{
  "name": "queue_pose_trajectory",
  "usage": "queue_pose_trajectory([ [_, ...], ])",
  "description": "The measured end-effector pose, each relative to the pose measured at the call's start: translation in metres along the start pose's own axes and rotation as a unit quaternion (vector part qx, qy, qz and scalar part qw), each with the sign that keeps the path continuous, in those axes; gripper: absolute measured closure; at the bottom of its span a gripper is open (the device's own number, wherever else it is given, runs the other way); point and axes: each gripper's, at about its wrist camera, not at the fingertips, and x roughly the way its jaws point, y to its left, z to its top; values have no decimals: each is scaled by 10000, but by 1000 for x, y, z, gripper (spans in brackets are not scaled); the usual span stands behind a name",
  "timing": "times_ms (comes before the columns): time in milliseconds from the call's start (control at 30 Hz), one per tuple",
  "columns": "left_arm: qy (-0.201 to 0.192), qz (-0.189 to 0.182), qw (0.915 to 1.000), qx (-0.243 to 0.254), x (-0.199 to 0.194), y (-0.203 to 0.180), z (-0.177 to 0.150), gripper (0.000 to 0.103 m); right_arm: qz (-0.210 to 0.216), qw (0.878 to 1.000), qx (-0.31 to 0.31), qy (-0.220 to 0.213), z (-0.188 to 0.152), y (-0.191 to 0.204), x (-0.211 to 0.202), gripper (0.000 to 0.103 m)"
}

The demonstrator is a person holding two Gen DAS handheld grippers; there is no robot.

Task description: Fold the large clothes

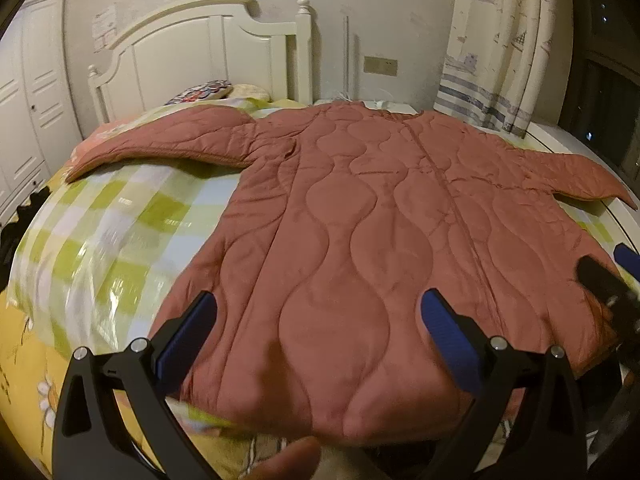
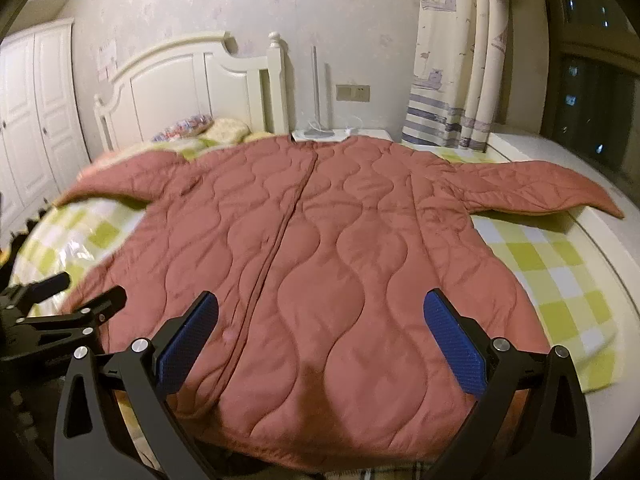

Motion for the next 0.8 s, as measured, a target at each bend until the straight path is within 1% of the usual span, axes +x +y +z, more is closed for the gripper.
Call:
queue_pose_trajectory([
  [67,110,-43,9996,240,18,-1,22,2,80,9992,394,66,17,-33,10,5],
  [100,224,-179,9989,373,37,-1,40,2,33,9978,649,129,25,-52,18,5],
  [133,296,-291,9983,408,53,1,54,2,-64,9929,1161,246,37,-86,32,5],
  [167,338,-363,9979,410,70,4,68,2,-152,9847,1701,344,45,-117,43,5],
  [200,389,-409,9975,422,94,7,85,2,-194,9720,2308,388,52,-151,55,5],
  [267,464,-352,9974,425,132,12,108,2,-253,9530,2992,409,60,-199,76,4],
  [300,520,-273,9977,351,156,16,119,2,-381,9452,3215,423,64,-221,86,4],
  [333,544,-255,9978,285,171,20,122,2,-635,9375,3394,427,70,-244,99,4],
  [367,599,-260,9977,187,187,24,122,2,-800,9324,3500,424,73,-261,109,5],
  [400,710,-288,9970,78,203,28,118,2,-936,9248,3660,448,76,-282,122,5],
  [433,941,-322,9950,22,216,29,112,2,-1036,9188,3779,469,77,-295,129,5],
  [467,869,-268,9958,112,213,27,113,2,-1121,9114,3926,504,78,-308,138,6],
  [500,837,-203,9961,168,210,25,114,2,-1114,9047,4079,533,79,-321,148,8],
  [533,840,-122,9962,218,210,23,113,2,-1100,8992,4199,550,79,-331,158,10],
  [567,879,-125,9958,218,211,23,113,2,-1153,8943,4288,555,80,-339,165,12],
  [633,939,-237,9953,85,214,27,118,2,-1311,8846,4442,542,81,-352,176,19],
  [667,931,-246,9953,73,215,27,119,2,-1358,8773,4578,492,81,-359,179,25],
  [700,932,-230,9953,89,216,27,120,2,-1391,8685,4742,392,78,-363,181,38],
  [733,918,-211,9955,107,217,25,120,2,-1388,8609,4892,188,78,-366,180,55],
  [767,917,-201,9955,116,218,25,121,2,-1370,8602,4911,10,79,-366,179,63],
  [800,915,-208,9955,106,218,24,120,2,-1425,8636,4836,-72,82,-366,179,77],
])
